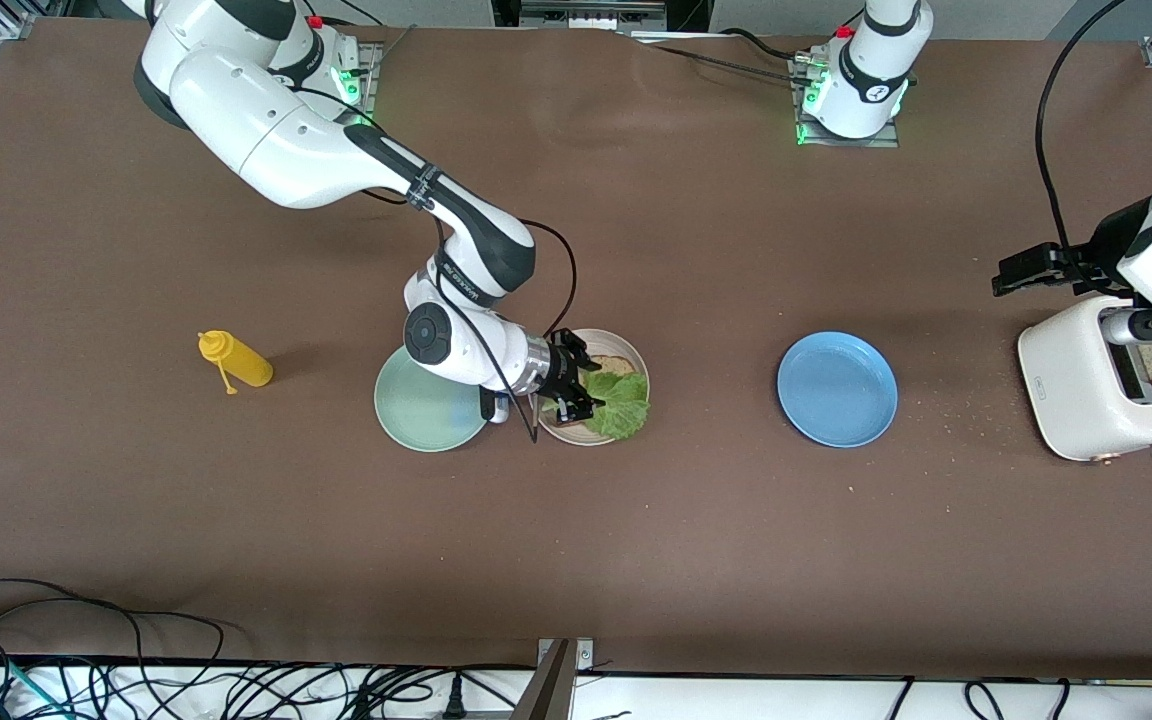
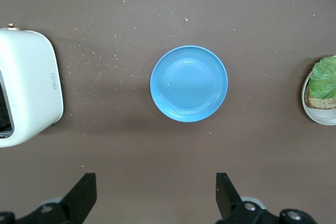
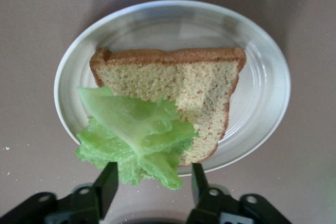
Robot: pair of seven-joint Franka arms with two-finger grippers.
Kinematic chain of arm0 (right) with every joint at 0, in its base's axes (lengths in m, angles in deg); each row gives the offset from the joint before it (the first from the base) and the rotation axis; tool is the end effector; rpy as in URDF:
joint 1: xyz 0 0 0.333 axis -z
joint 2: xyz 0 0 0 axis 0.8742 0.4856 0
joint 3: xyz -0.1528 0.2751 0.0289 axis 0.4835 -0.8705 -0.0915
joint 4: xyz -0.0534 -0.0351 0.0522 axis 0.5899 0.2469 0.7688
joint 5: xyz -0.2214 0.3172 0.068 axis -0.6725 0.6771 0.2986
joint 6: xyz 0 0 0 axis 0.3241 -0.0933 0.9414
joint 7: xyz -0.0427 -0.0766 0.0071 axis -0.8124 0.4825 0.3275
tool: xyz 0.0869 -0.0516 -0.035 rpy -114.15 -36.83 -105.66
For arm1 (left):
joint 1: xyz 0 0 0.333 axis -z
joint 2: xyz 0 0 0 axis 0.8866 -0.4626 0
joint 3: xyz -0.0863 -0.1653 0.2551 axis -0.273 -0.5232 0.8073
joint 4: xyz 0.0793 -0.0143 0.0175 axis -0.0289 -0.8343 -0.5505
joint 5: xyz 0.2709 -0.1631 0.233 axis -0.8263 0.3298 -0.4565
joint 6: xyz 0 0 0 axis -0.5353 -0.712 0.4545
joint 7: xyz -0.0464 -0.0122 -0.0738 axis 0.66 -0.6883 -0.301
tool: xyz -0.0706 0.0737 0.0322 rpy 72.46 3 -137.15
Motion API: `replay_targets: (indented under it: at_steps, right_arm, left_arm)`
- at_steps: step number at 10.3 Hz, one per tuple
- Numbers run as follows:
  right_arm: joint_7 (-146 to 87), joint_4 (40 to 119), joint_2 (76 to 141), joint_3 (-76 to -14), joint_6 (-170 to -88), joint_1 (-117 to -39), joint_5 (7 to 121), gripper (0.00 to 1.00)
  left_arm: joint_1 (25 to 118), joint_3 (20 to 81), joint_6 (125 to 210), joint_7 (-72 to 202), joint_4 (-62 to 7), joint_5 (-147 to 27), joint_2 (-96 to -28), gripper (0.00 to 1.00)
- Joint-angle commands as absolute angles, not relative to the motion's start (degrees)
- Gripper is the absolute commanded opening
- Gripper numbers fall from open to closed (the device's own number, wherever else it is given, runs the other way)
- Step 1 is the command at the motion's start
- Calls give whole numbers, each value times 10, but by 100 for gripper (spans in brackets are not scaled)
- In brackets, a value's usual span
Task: Make sandwich on beige plate with both arms
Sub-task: 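Lower the lettuce onto the bread and open the right gripper, then withdraw the right gripper from the plate toward the yellow mustard bottle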
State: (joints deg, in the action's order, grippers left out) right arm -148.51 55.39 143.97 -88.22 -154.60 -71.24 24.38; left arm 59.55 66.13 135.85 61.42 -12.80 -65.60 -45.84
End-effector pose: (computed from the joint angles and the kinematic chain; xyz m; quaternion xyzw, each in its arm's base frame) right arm 0.6128 0.4627 0.2203 -0.7136 0.6426 0.2125 0.1809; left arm 0.5938 -0.0028 0.5667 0.9961 0.0275 -0.0775 0.0313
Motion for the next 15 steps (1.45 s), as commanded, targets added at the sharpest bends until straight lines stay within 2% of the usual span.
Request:
replay_targets:
  at_steps: [1,3,5,9,12,15]
  right_arm:
    - [-1492,549,1404,-884,-1493,-698,248,85]
    - [-1488,536,1362,-885,-1421,-673,243,100]
    - [-1465,533,1318,-888,-1350,-639,217,100]
    - [-1227,536,1227,-884,-1164,-576,209,100]
    - [-1017,539,1165,-879,-1073,-522,182,100]
    - [-872,557,1100,-839,-1019,-520,109,100]
  left_arm:
    - [599,662,1350,611,-110,-673,-466,100]
    - [599,662,1350,610,-110,-674,-466,100]
    - [601,662,1350,606,-111,-691,-466,100]
    - [602,662,1350,606,-110,-688,-466,100]
    - [602,662,1350,606,-110,-689,-466,100]
    - [602,662,1350,606,-110,-689,-466,100]
